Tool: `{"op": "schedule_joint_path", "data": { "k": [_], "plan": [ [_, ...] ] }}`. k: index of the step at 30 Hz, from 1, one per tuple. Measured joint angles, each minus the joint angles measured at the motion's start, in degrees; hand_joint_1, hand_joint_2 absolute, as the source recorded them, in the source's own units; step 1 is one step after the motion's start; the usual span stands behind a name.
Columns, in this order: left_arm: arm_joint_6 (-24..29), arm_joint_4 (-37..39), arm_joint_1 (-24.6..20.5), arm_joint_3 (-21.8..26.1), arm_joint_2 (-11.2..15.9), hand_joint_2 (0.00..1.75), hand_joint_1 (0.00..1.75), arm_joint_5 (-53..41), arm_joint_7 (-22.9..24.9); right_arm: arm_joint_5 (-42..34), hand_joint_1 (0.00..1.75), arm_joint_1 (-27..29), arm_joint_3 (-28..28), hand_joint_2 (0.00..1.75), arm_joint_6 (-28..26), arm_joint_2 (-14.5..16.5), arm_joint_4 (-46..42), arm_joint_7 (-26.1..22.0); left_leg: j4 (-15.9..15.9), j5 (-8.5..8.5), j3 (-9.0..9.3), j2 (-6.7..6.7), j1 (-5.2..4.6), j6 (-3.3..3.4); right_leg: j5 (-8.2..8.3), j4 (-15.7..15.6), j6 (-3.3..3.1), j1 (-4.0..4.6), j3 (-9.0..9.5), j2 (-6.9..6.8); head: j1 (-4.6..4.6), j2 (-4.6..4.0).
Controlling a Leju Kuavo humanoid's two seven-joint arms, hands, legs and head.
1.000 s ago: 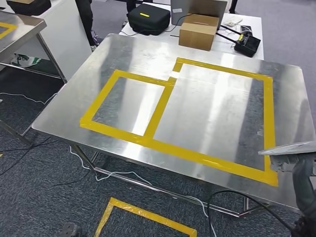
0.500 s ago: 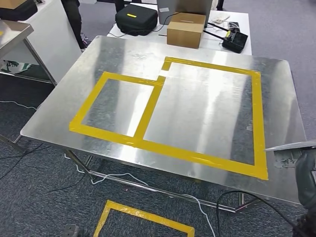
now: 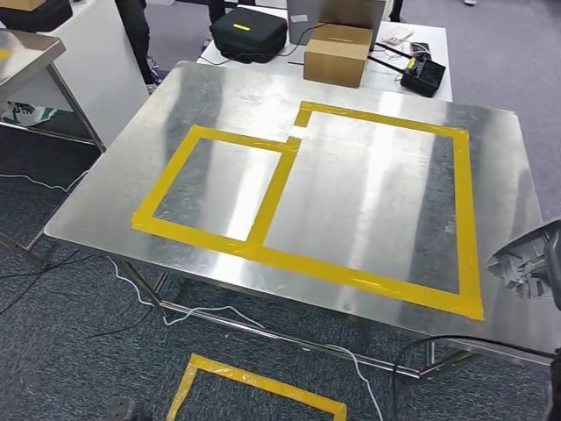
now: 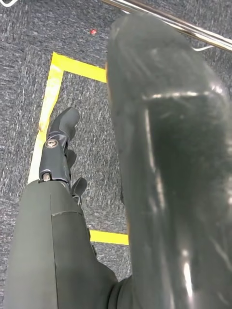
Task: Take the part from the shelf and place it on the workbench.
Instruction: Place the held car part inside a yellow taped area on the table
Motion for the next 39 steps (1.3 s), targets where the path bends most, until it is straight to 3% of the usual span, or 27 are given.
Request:
{"op": "schedule_joint_path", "data": {
  "k": [3, 5, 6, 8, 9, 10, 11, 12, 14, 15, 17, 20, 22, 24, 26, 27, 29, 30, 31, 32, 36, 37, 39],
  "plan": [
    [0.00, 0.03, -0.07, -0.08, 0.29, 0.00, 0.00, -0.36, 0.12, -0.01, 1.75, -2.49, -1.38, 1.75, 1.20, -2.34, 4.47, 1.22, -0.10, 0.21, -0.24, 0.01, -0.17, -0.78, 0.23, -1.14, -1.19, 0.14, 0.28, 0.34, -0.10, 0.00],
    [0.00, 0.05, -0.12, -0.15, 0.42, 0.00, 0.00, -0.51, 0.25, -0.20, 1.75, -3.88, -1.84, 1.75, 2.09, -3.69, 7.00, 1.64, 0.88, -0.66, -0.81, -0.01, -0.12, -1.33, 0.42, -1.22, -1.85, 0.01, 0.13, 0.40, -0.11, 0.00],
    [0.00, 0.08, -0.18, -0.21, 0.46, 0.00, 0.00, -0.62, 0.27, -0.27, 1.75, -4.57, -1.98, 1.75, 2.57, -4.45, 8.27, 1.74, 2.94, -1.95, -1.83, -0.02, -0.08, -1.58, 0.51, -1.27, -2.12, -0.08, 0.09, 0.39, -0.16, 0.00],
    [-0.02, 0.21, -0.26, -0.38, 0.48, 0.00, 0.00, -0.88, 0.29, -0.14, 1.75, -6.29, -2.06, 1.75, 3.93, -6.27, 11.50, 1.68, 10.36, -5.42, -5.58, -0.03, -0.03, -1.84, 0.59, -1.27, -2.44, -0.06, -0.09, 0.39, -0.32, 0.00],
    [-0.04, 0.28, -0.26, -0.46, 0.51, 0.00, 0.00, -0.99, 0.30, 0.02, 1.75, -7.22, -2.02, 1.75, 4.65, -7.29, 13.34, 1.62, 13.96, -6.62, -7.53, -0.03, -0.01, -1.83, 0.62, -1.27, -2.51, -0.02, -0.18, 0.40, -0.36, 0.00],
    [-0.07, 0.37, -0.25, -0.56, 0.57, 0.00, 0.00, -1.08, 0.30, 0.32, 1.75, -8.24, -1.86, 1.75, 5.56, -8.49, 15.43, 1.55, 15.96, -6.75, -8.76, -0.03, -0.02, -1.72, 0.65, -1.27, -2.56, 0.03, -0.25, 0.43, -0.41, 0.00],
    [-0.11, 0.43, -0.25, -0.69, 0.66, 0.00, 0.00, -1.14, 0.30, 0.72, 1.75, -9.16, -1.52, 1.75, 6.49, -9.75, 17.45, 1.52, 15.77, -5.77, -8.90, -0.04, -0.05, -1.52, 0.67, -1.27, -2.57, 0.09, -0.28, 0.45, -0.45, 0.00],
    [-0.16, 0.48, -0.27, -0.82, 0.75, 0.00, 0.00, -1.22, 0.29, 1.16, 1.75, -10.07, -1.00, 1.75, 7.39, -11.05, 19.39, 1.47, 13.47, -3.96, -7.95, -0.05, -0.10, -1.22, 0.68, -1.27, -2.54, 0.14, -0.28, 0.47, -0.44, 0.00],
    [-0.25, 0.52, -0.36, -1.05, 1.01, 0.00, 0.00, -1.45, 0.24, 2.25, 1.75, -12.20, 0.75, 1.75, 8.91, -13.71, 23.07, 1.25, 6.14, -0.27, -4.50, -0.07, -0.37, -0.41, 0.72, -1.17, -2.37, 0.28, -0.33, 0.56, -0.44, 0.00],
    [-0.26, 0.53, -0.45, -1.15, 1.13, 0.00, 0.00, -1.56, 0.19, 2.75, 1.75, -13.48, 1.85, 1.75, 9.41, -15.02, 24.92, 1.07, 3.08, 0.73, -3.08, -0.04, -0.48, -0.15, 0.77, -1.08, -2.19, 0.37, -0.46, 0.64, -0.43, 0.00],
    [-0.28, 0.59, -0.59, -1.34, 1.36, 0.00, 0.00, -1.74, 0.10, 3.54, 1.75, -16.32, 4.77, 1.75, 10.59, -17.97, 29.26, 0.68, 0.37, 1.16, -2.04, -0.01, -0.70, 0.14, 0.94, -1.04, -1.64, 0.45, -0.76, 0.75, -0.37, 0.00],
    [-0.31, 0.74, -0.68, -1.61, 1.64, 0.00, 0.00, -2.14, 0.05, 3.86, 1.75, -20.98, 10.30, 1.75, 12.86, -22.50, 36.19, 0.17, -0.08, 1.59, -2.14, -0.03, -0.56, 0.77, 0.71, -0.74, -0.69, 0.22, -1.25, 0.51, -0.35, 0.00],
    [-0.33, 0.81, -0.76, -1.82, 1.81, 0.00, 0.00, -2.32, 0.05, 3.83, 1.75, -24.52, 13.91, 1.75, 14.13, -25.06, 40.44, -0.30, -0.31, 1.84, -2.10, -0.07, -0.29, 1.17, -1.70, 3.43, -0.15, 0.18, -3.27, 0.25, -0.11, 0.00],
    [-0.40, 0.86, -0.81, -1.97, 1.90, 0.00, 0.00, -2.60, 0.09, 3.80, 1.75, -27.44, 17.44, 1.75, 15.27, -27.07, 44.37, -0.86, -0.29, 1.84, -2.10, -0.12, -0.26, 1.31, -4.96, 10.69, 0.28, 0.15, -6.53, 0.21, 0.09, 0.00],
    [-0.48, 0.99, -0.85, -2.28, 1.92, 0.00, 0.00, -2.99, 0.31, 4.18, 1.75, -31.80, 22.14, 1.75, 16.26, -28.45, 50.22, -1.68, -0.22, 1.83, -2.08, -0.12, -0.19, 1.29, -5.61, 14.70, 0.59, -0.02, -8.62, 0.18, 0.16, 0.00],
    [-0.53, 1.08, -0.98, -2.50, 1.94, 0.00, 0.00, -3.15, 0.45, 4.61, 1.75, -34.89, 25.25, 1.75, 16.62, -29.03, 53.96, -2.17, -0.17, 1.82, -2.06, -0.06, -0.13, 1.21, -4.38, 13.71, 0.73, -0.15, -8.27, 0.15, 0.16, 0.00],
    [-0.64, 1.25, -1.44, -2.91, 1.97, 0.00, 0.00, -3.42, 0.69, 5.56, 1.75, -41.05, 32.06, 1.75, 17.15, -30.04, 61.53, -3.07, 0.00, 1.75, -1.98, 0.02, 0.09, 0.78, -0.44, 7.01, 1.12, -0.49, -5.12, 0.04, 0.21, 0.00],
    [-0.69, 1.29, -1.69, -3.07, 2.15, 0.00, 0.00, -3.50, 0.75, 6.00, 1.75, -43.37, 35.16, 1.75, 17.43, -30.35, 64.74, -3.44, 0.09, 1.72, -2.00, -0.08, 0.15, 0.42, 0.75, 3.50, 1.35, -0.54, -3.35, 0.05, 0.32, 0.00],
    [-0.72, 1.32, -1.85, -3.23, 2.28, 0.00, 0.00, -3.62, 0.86, 6.49, 1.75, -45.19, 38.04, 1.75, 17.73, -30.43, 67.65, -3.86, 0.26, 1.73, -2.12, -0.26, 0.12, 0.06, 1.34, 1.01, 1.17, -0.61, -2.06, 0.13, 0.41, 0.00],
    [-0.75, 1.34, -1.92, -3.40, 2.42, 0.00, 0.00, -3.72, 0.99, 7.05, 1.75, -46.65, 40.54, 1.75, 17.85, -30.34, 70.14, -4.18, 0.36, 1.79, -2.29, -0.42, 0.03, -0.22, 1.36, -0.27, 0.84, -0.63, -1.44, 0.21, 0.37, 0.00],
    [-0.83, 1.46, -2.00, -4.12, 2.36, 0.00, 0.00, -3.97, 1.61, 9.52, 1.75, -50.66, 50.02, 1.75, 16.77, -29.49, 78.99, -5.75, 0.84, 1.65, -3.08, -0.64, 0.11, -1.19, 1.46, -0.47, -1.30, -0.43, -1.69, 0.38, -0.22, 0.00],
    [-0.85, 1.50, -2.07, -4.24, 2.31, 0.00, 0.00, -3.98, 1.72, 9.85, 1.75, -51.57, 51.93, 1.75, 16.49, -29.12, 80.66, -6.27, 2.45, 0.63, -3.86, -0.63, 0.16, -1.46, 1.55, -0.52, -1.70, -0.45, -1.72, 0.42, -0.26, 0.00],
    [-0.90, 1.60, -2.24, -4.36, 2.17, 0.00, 0.00, -3.98, 1.96, 10.29, 1.75, -52.87, 55.33, 1.75, 15.91, -28.17, 83.58, -7.00, 9.27, -2.72, -7.22, -0.60, 0.17, -1.77, 1.61, -0.58, -2.15, -0.41, -1.74, 0.51, -0.42, 0.00]
  ]
}}
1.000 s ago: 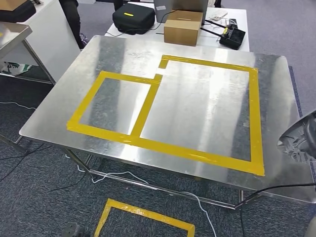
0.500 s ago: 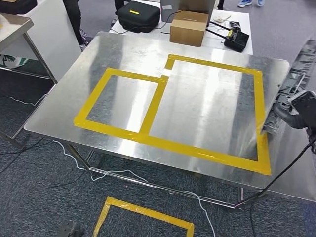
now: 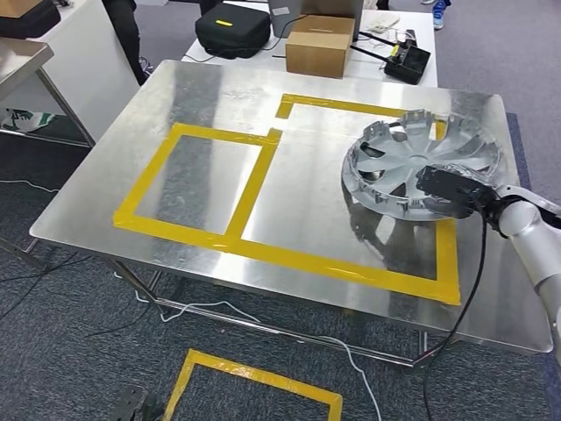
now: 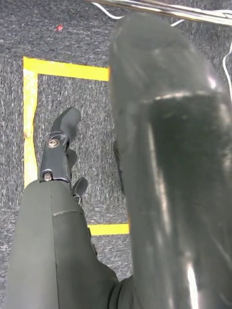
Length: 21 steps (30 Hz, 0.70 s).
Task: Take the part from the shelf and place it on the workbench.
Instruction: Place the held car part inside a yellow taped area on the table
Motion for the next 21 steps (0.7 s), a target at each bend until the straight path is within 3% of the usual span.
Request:
{"op": "schedule_joint_path", "data": {
  "k": [2, 3, 4, 7, 9, 12, 14, 17, 18, 19, 21],
  "plan": [
    [-0.03, 0.11, -0.06, -0.06, -0.15, 0.00, 0.00, 0.01, 0.28, 0.37, 1.75, -0.48, 2.90, 1.75, -0.96, 1.02, 2.52, -0.37, 6.91, -2.26, -3.75, 0.00, -0.02, 0.05, -0.04, 0.00, -0.16, 0.16, -0.01, 0.07, -0.08, 0.00],
    [-0.04, 0.15, -0.05, -0.10, -0.21, 0.00, 0.00, 0.02, 0.38, 0.55, 1.75, -0.49, 4.13, 1.75, -1.68, 1.51, 3.45, -0.50, 7.88, -1.93, -4.49, 0.00, -0.05, 0.21, -0.06, 0.00, -0.19, 0.27, 0.00, 0.11, -0.12, 0.00],
    [-0.04, 0.18, -0.04, -0.16, -0.26, 0.00, 0.00, 0.04, 0.43, 0.78, 1.75, -0.49, 5.17, 1.75, -2.52, 2.01, 4.17, -0.59, 6.60, -0.58, -4.08, 0.00, -0.09, 0.47, -0.06, 0.00, -0.21, 0.36, 0.02, 0.15, -0.15, 0.00],
    [0.12, 0.19, -0.10, -0.34, -0.33, 0.00, 0.00, 0.16, 0.46, 1.66, 1.75, -0.62, 7.34, 1.75, -6.01, 3.56, 5.72, -1.12, -4.13, 4.60, 1.21, 0.00, -0.32, 1.44, -0.12, 0.11, -0.04, 0.68, -0.01, 0.27, -0.25, 0.00],
    [0.25, 0.19, -0.15, -0.41, -0.37, 0.00, 0.00, 0.23, 0.47, 2.49, 1.75, -0.62, 8.39, 1.75, -8.69, 4.52, 6.40, -1.87, -8.10, 5.31, 3.20, 0.06, -0.44, 1.57, -0.11, 0.06, 0.36, 0.92, -0.14, 0.36, -0.26, 0.00],
    [0.38, 0.19, -0.25, -0.66, -0.52, 0.00, 0.00, 0.33, 0.51, 3.47, 1.75, -0.59, 9.56, 1.75, -12.08, 5.86, 7.02, -3.39, -8.76, 5.38, 3.42, 0.18, -0.27, 2.03, -0.38, 0.10, 1.21, 0.91, -0.33, 0.24, -0.23, 0.00],
    [0.47, 0.19, -0.35, -0.88, -0.57, 0.00, 0.00, 0.36, 0.54, 4.50, 1.75, -0.72, 9.99, 1.75, -14.76, 6.69, 7.24, -4.32, -8.99, 5.55, 3.55, 0.24, -0.04, 2.55, -2.71, 3.82, 1.72, 0.89, -2.01, -0.04, -0.07, 0.00],
    [0.60, 0.19, -0.38, -1.24, -0.59, 0.00, 0.00, 0.42, 0.57, 7.10, 1.75, -0.60, 10.27, 1.75, -20.06, 8.34, 7.47, -5.05, -8.98, 5.50, 3.57, 0.26, -0.05, 2.80, -7.48, 14.71, 2.13, 0.85, -7.04, -0.15, 0.04, 0.00],
    [0.61, 0.19, -0.38, -1.40, -0.63, 0.00, 0.00, 0.44, 0.57, 7.99, 1.75, -0.47, 10.33, 1.75, -21.79, 8.97, 7.47, -5.09, -8.97, 5.49, 3.60, 0.27, -0.05, 2.81, -7.53, 16.10, 2.17, 0.85, -7.76, -0.17, 0.05, 0.00],
    [0.61, 0.19, -0.40, -1.58, -0.69, 0.00, 0.00, 0.43, 0.57, 8.79, 1.75, -0.41, 10.35, 1.75, -23.37, 9.61, 7.41, -5.08, -8.96, 5.46, 3.66, 0.27, -0.04, 2.78, -6.43, 15.11, 2.16, 0.84, -7.33, -0.19, 0.05, 0.00],
    [0.61, 0.19, -0.43, -1.97, -0.86, 0.00, 0.00, 0.38, 0.51, 10.17, 1.75, -0.51, 10.17, 1.75, -25.70, 10.84, 7.06, -4.90, -8.92, 5.36, 3.86, 0.27, -0.05, 2.56, -2.61, 7.76, 2.07, 0.78, -3.77, -0.39, 0.05, 0.00]
  ]
}}
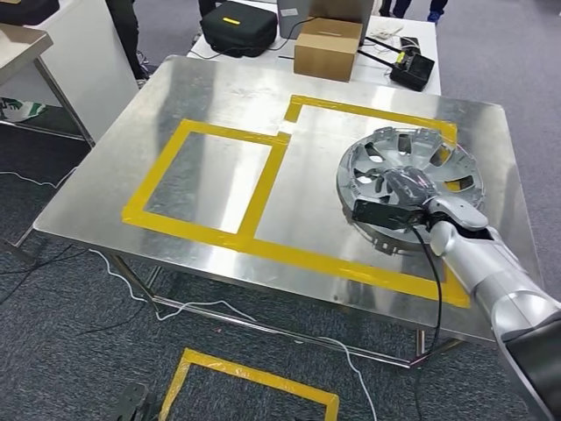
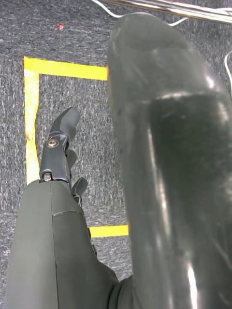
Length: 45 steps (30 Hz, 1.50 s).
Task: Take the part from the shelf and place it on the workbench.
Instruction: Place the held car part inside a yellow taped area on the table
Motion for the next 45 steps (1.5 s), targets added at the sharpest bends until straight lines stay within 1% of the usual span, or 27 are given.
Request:
{"op": "schedule_joint_path", "data": {
  "k": [1, 2, 4, 5, 7, 8, 11, 12, 13, 15, 17, 19, 22, 24, 26, 27, 28, 29, 31, 33, 36, 38, 41, 42, 43, 44, 45],
  "plan": [
    [0.00, 0.00, -0.04, -0.22, -0.05, 0.00, 0.00, -0.02, -0.13, 0.67, 1.31, -0.09, -0.21, 1.31, -0.78, 0.59, -0.28, 0.15, 0.10, -0.08, 0.04, -0.02, -0.10, -0.21, 1.40, -3.88, -0.17, 0.02, 2.01, -0.06, -0.02, 0.00],
    [0.00, 0.00, -0.08, -0.44, -0.08, 0.44, 0.00, -0.03, -0.34, 1.26, 0.87, -0.14, -0.52, 0.87, -1.26, 1.12, -0.56, 0.34, 0.17, -0.08, 0.04, -0.04, -0.21, -0.48, 2.16, -6.56, -0.42, 0.05, 3.40, -0.08, -0.07, 0.00],
    [0.01, 0.00, -0.10, -0.75, -0.09, 1.31, 0.00, 0.07, -0.80, 2.24, 0.00, 0.10, -1.42, 0.00, -2.22, 2.03, -1.23, 0.92, 0.16, 0.05, -0.05, -0.08, -0.31, -1.06, 2.28, -8.02, -1.15, 0.28, 4.17, 0.09, -0.13, 0.00],
    [0.04, 0.00, -0.09, -0.83, -0.09, 1.75, 0.00, 0.15, -0.94, 2.60, 0.00, 0.37, -2.06, 0.00, -2.92, 2.42, -1.71, 1.36, 0.05, 0.11, -0.05, -0.06, -0.25, -1.37, 2.39, -8.05, -1.55, 0.27, 4.11, 0.16, -0.14, 0.00],
    [0.21, 0.00, -0.08, -0.91, -0.12, 1.75, 0.00, 0.39, -1.02, 3.61, 0.00, 1.42, -4.05, 0.00, -5.24, 3.23, -3.71, 2.73, 0.98, -0.79, -0.51, -0.04, -0.16, -2.05, 2.60, -8.26, -2.22, 0.10, 4.16, 0.23, -0.18, 0.00],
    [0.36, 0.00, -0.04, -0.96, -0.18, 1.31, 0.00, 0.52, -1.02, 4.40, 0.00, 2.42, -5.56, 0.00, -6.51, 3.64, -5.58, 3.60, 2.91, -2.09, -1.39, -0.03, -0.10, -2.39, 2.68, -8.38, -2.48, -0.05, 4.22, 0.23, -0.22, 0.00],
    [0.86, 0.00, 0.40, -1.03, -0.55, 0.00, 0.00, 1.11, -0.90, 7.08, 0.00, 8.54, -11.94, 0.00, -9.19, 5.51, -14.69, 5.51, 13.81, -7.25, -6.51, -0.03, 0.15, -3.08, 2.60, -8.40, -2.84, -0.13, 4.29, 0.20, -0.28, 0.00],
    [1.07, 0.00, 0.64, -1.04, -0.67, 0.00, 0.00, 1.41, -0.84, 8.05, 0.00, 11.68, -14.60, 0.00, -9.53, 6.49, -19.04, 5.49, 15.90, -7.67, -7.56, -0.03, 0.21, -3.18, 2.54, -8.40, -2.85, -0.14, 4.35, 0.19, -0.28, 0.00],
    [1.31, 0.00, 0.90, -1.03, -0.77, 0.00, 0.00, 1.76, -0.76, 9.01, 0.00, 15.14, -17.39, 0.00, -9.73, 7.60, -23.86, 5.21, 15.76, -6.96, -7.52, -0.03, 0.25, -3.22, 2.46, -8.40, -2.80, -0.16, 4.43, 0.18, -0.31, 0.00],
    [1.76, 0.00, 1.49, -1.01, -0.92, 0.00, 0.00, 2.43, -0.74, 10.66, 0.00, 21.89, -23.27, 0.00, -9.79, 10.13, -34.34, 4.04, 9.86, -3.49, -4.42, -0.03, 0.41, -3.25, 2.23, -8.39, -2.52, -0.26, 4.69, 0.17, -0.39, 0.00],
    [2.03, 0.00, 1.95, -0.94, -1.14, 0.00, 0.00, 2.90, -0.91, 11.05, 0.00, 27.63, -28.74, 0.00, -9.94, 12.63, -43.82, 2.33, 2.94, -1.23, -0.67, -0.15, 0.54, -3.04, 1.87, -8.21, -1.94, -0.09, 4.74, 0.14, -0.61, 0.00],
    [2.03, 0.00, 2.35, -0.78, -1.44, 0.00, 0.00, 3.37, -1.28, 9.99, 0.00, 32.56, -33.91, 0.00, -10.45, 14.74, -52.02, 0.46, 0.42, -1.24, 0.66, -0.33, 0.48, -2.35, 1.64, -8.25, -1.31, 0.09, 4.78, 0.07, -0.79, 0.00],
    [1.40, 0.00, 2.86, -0.43, -1.71, 0.00, 0.00, 4.30, -2.37, 5.94, 0.00, 38.68, -41.57, 0.00, -11.54, 17.03, -62.36, -1.69, 0.31, -1.38, 0.76, -0.41, 0.47, -1.06, 0.78, -7.77, -0.41, -0.10, 4.74, -0.02, -0.71, 0.00],
    [0.84, 0.00, 2.97, -0.16, -1.75, 0.00, 0.00, 4.94, -3.44, 2.38, 0.00, 41.86, -46.84, 0.00, -11.95, 18.13, -67.96, -3.13, 0.23, -1.41, 0.87, -0.41, 0.46, -0.40, -2.33, -2.76, -0.05, -0.12, 2.49, 0.01, -0.57, 0.00],
    [0.28, 0.00, 3.05, 0.22, -1.82, 0.00, 0.00, 5.51, -4.54, -1.12, 0.00, 44.97, -52.23, 0.00, -11.78, 19.14, -72.26, -4.61, 0.24, -1.55, 0.93, -0.40, 0.25, 0.00, -5.95, 5.18, 0.02, -0.08, -1.25, 0.03, -0.49, 0.00],
    [0.07, 0.00, 3.14, 0.45, -1.86, 0.00, 0.00, 5.75, -4.89, -2.82, 0.00, 46.63, -55.12, 0.00, -11.49, 19.71, -74.08, -5.30, 0.24, -1.63, 0.99, -0.40, 0.15, 0.11, -6.60, 7.71, 0.00, -0.06, -2.49, 0.03, -0.49, 0.00],
    [0.02, 0.00, 3.26, 0.69, -1.91, 0.00, 0.00, 5.95, -4.86, -4.41, 0.00, 48.27, -58.03, 0.00, -11.14, 20.30, -75.59, -5.81, 0.25, -1.72, 1.10, -0.41, 0.06, 0.21, -6.14, 8.09, -0.08, -0.05, -2.72, 0.03, -0.49, 0.00],
    [0.09, 0.00, 3.43, 0.93, -1.94, 0.00, 0.00, 6.08, -4.47, -6.08, 0.00, 49.95, -61.14, 0.00, -10.74, 20.94, -76.82, -6.35, 0.25, -1.83, 1.29, -0.41, 0.00, 0.25, -4.63, 6.00, -0.24, -0.02, -1.69, 0.02, -0.49, 0.00],
    [0.30, -0.03, 3.93, 1.43, -1.97, 0.00, 0.00, 6.16, -3.30, -9.42, 0.00, 53.25, -67.49, 0.00, -10.00, 22.19, -78.25, -7.95, 0.25, -2.15, 1.81, -0.44, -0.10, 0.14, -1.00, -2.27, -0.68, 0.12, 2.63, -0.22, -0.46, 0.00],
    [0.29, -0.14, 4.56, 1.99, -2.01, 0.00, 0.00, 6.21, -2.84, -11.67, 0.00, 55.99, -73.62, 0.00, -9.25, 23.44, -78.75, -10.25, 0.31, -2.44, 2.15, -0.45, -0.28, -0.29, 0.63, -7.84, -1.05, 0.32, 5.65, -0.42, -0.46, 0.00],
    [0.17, -0.42, 5.02, 2.77, -2.21, 0.00, 0.00, 6.58, -2.79, -10.79, 0.00, 58.49, -82.02, 0.00, -8.03, 25.32, -79.00, -12.06, 0.16, -2.56, 2.32, -0.34, -0.28, -1.26, 0.82, -8.66, -1.68, 0.38, 6.06, -0.15, -0.50, 0.00],
    [0.15, -0.62, 5.04, 3.31, -2.43, 0.00, 0.00, 6.95, -2.78, -8.09, 0.00, 59.03, -87.43, 0.00, -7.70, 26.66, -78.81, -12.87, 1.76, -4.04, 1.73, -0.31, -0.25, -1.99, 1.05, -8.98, -2.29, 0.05, 6.23, -0.11, -0.57, 0.00],
    [0.17, -0.87, 5.08, 4.12, -2.86, 0.00, 0.00, 7.43, -2.77, -3.59, 0.00, 59.01, -94.45, 0.00, -8.70, 28.55, -77.09, -13.90, 11.77, -9.56, -2.78, -0.28, -0.04, -2.76, 1.12, -9.11, -2.56, -0.25, 6.27, -0.15, -0.69, 0.00],
    [0.20, -0.95, 5.12, 4.39, -3.02, 0.00, 0.00, 7.62, -2.77, -2.45, 0.00, 59.00, -96.46, 0.00, -9.39, 29.11, -76.17, -14.10, 14.79, -10.60, -4.17, -0.28, 0.02, -2.91, 1.11, -9.11, -2.56, -0.29, 6.24, -0.15, -0.69, 0.00],
    [0.21, -1.04, 5.17, 4.68, -3.17, 0.00, 0.00, 7.80, -2.78, -1.47, 0.00, 58.98, -98.25, 0.00, -10.22, 29.58, -75.23, -14.24, 16.06, -10.56, -4.72, -0.28, 0.06, -2.99, 1.12, -9.10, -2.55, -0.33, 6.23, -0.14, -0.72, 0.00],
    [0.24, -1.17, 5.20, 4.97, -3.30, 0.00, 0.00, 7.94, -2.78, -0.64, 0.00, 58.96, -99.69, 0.00, -11.13, 29.95, -74.36, -14.30, 15.05, -9.44, -4.15, -0.28, 0.09, -3.02, 1.13, -9.10, -2.51, -0.39, 6.25, -0.09, -0.73, 0.00],
    [0.25, -1.33, 5.20, 5.24, -3.41, 0.00, 0.00, 8.04, -2.79, 0.37, 0.00, 58.95, -100.87, 0.00, -12.23, 30.25, -73.51, -14.27, 11.94, -7.60, -2.44, -0.28, 0.12, -3.03, 1.15, -9.10, -2.42, -0.46, 6.30, 0.00, -0.73, 0.00]
  ]
}}
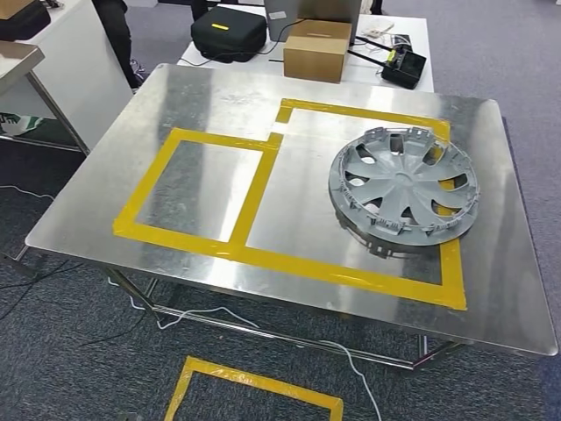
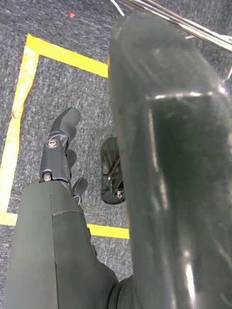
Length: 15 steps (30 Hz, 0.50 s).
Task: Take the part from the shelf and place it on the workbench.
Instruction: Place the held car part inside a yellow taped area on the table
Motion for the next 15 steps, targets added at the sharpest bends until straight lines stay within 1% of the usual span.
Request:
{"op": "schedule_joint_path", "data": {
  "k": [1, 2, 3, 4, 6, 7, 8, 9, 11, 12, 13, 14, 15],
  "plan": [
    [0.01, -0.19, -0.02, 0.27, -0.10, 0.00, 0.00, 0.08, -0.02, 1.28, 0.00, 0.01, -1.03, 0.00, -1.25, 0.23, 0.80, 0.17, -3.98, 1.82, 2.23, 0.00, 0.06, -0.01, 0.01, 0.01, 0.19, -0.03, 0.06, 0.11, -0.03, 0.00],
    [0.01, -0.38, -0.09, 0.59, -0.30, 0.00, 0.00, 0.19, -0.04, 2.69, 0.00, 0.07, -1.88, 0.00, -2.49, 0.40, 1.55, 0.55, -7.81, 3.09, 4.30, -0.09, 0.10, 0.15, -0.05, 0.16, 0.47, 0.02, 0.03, 0.24, -0.06, 0.00],
    [0.03, -0.55, -0.15, 0.91, -0.49, 0.00, 0.00, 0.32, -0.07, 4.06, 0.00, 0.14, -2.58, 0.00, -3.59, 0.53, 2.26, 1.10, -10.55, 3.79, 5.76, -0.18, 0.12, 0.42, -0.05, 0.22, 0.81, 0.11, -0.01, 0.37, -0.04, 0.00],
    [0.05, -0.70, -0.19, 1.24, -0.68, 0.00, 0.00, 0.44, -0.09, 5.17, 0.00, 0.22, -3.15, 0.00, -4.39, 0.60, 2.90, 1.69, -11.89, 3.90, 6.43, -0.27, 0.08, 0.80, -0.02, 0.21, 1.16, 0.20, -0.04, 0.45, -0.04, 0.00],
    [0.13, -0.98, -0.19, 1.80, -0.96, 0.00, 0.00, 0.62, -0.11, 6.53, 0.00, 0.44, -4.04, 0.00, -5.21, 0.70, 4.04, 2.68, -12.31, 4.04, 6.49, -0.29, -0.02, 1.79, 0.15, -0.01, 1.82, 0.16, 0.02, 0.54, 0.07, 0.00],
    [0.16, -1.11, -0.20, 2.04, -1.05, 0.00, 0.00, 0.68, -0.12, 7.06, 0.00, 0.55, -4.44, 0.00, -5.41, 0.74, 4.54, 3.10, -12.38, 4.23, 6.50, -0.21, 0.00, 2.20, -0.12, 0.20, 2.09, 0.07, -0.04, 0.50, 0.09, 0.00],
    [0.20, -1.26, -0.21, 2.29, -1.15, 0.00, 0.00, 0.81, -0.13, 7.89, 0.00, 0.60, -4.83, 0.00, -5.59, 0.79, 5.06, 3.70, -12.46, 4.47, 6.50, -0.12, 0.05, 2.58, -1.11, 1.37, 2.35, 0.03, -0.48, 0.42, 0.20, 0.00],
    [0.22, -1.39, -0.22, 2.57, -1.26, 0.00, 0.00, 0.97, -0.15, 9.13, 0.00, 0.62, -5.18, 0.00, -5.73, 0.83, 5.66, 4.51, -12.53, 4.70, 6.46, -0.03, 0.11, 2.89, -2.80, 3.76, 2.55, 0.01, -1.42, 0.33, 0.29, 0.00],
    [0.23, -1.61, -0.24, 3.18, -1.50, 0.00, 0.00, 1.48, -0.28, 12.77, 0.00, 0.72, -5.74, 0.00, -5.82, 0.95, 7.46, 6.72, -12.51, 4.88, 6.25, 0.04, 0.00, 3.20, -7.20, 11.43, 2.82, 0.03, -4.46, 0.22, 0.51, 0.00],
    [0.23, -1.69, -0.23, 3.53, -1.63, 0.00, 0.00, 1.76, -0.37, 14.59, 0.00, 0.90, -5.96, 0.00, -5.80, 1.04, 8.66, 7.73, -12.50, 4.96, 6.12, 0.06, -0.07, 3.28, -8.61, 14.73, 2.87, 0.03, -5.69, 0.22, 0.53, 0.00],
    [0.25, -1.76, -0.23, 3.89, -1.75, 0.00, 0.00, 2.05, -0.45, 16.32, 0.00, 1.08, -6.18, 0.00, -5.75, 1.14, 9.98, 8.66, -12.49, 5.05, 6.02, 0.07, -0.12, 3.31, -9.00, 16.29, 2.85, 0.04, -6.07, 0.22, 0.55, 0.00],
    [0.29, -1.85, -0.23, 4.24, -1.88, 0.00, 0.00, 2.29, -0.54, 17.94, 0.00, 1.23, -6.42, 0.00, -5.64, 1.23, 11.31, 9.50, -12.48, 5.14, 5.96, 0.07, -0.16, 3.29, -8.29, 15.51, 2.76, 0.04, -5.30, 0.22, 0.55, 0.00],
    [0.34, -1.94, -0.24, 4.57, -2.04, 0.00, 0.00, 2.52, -0.61, 19.69, 0.00, 1.31, -6.67, 0.00, -5.33, 1.31, 12.69, 10.47, -12.48, 5.24, 5.94, 0.07, -0.17, 3.20, -6.72, 12.46, 2.64, 0.05, -3.39, 0.20, 0.55, 0.00]
  ]
}}
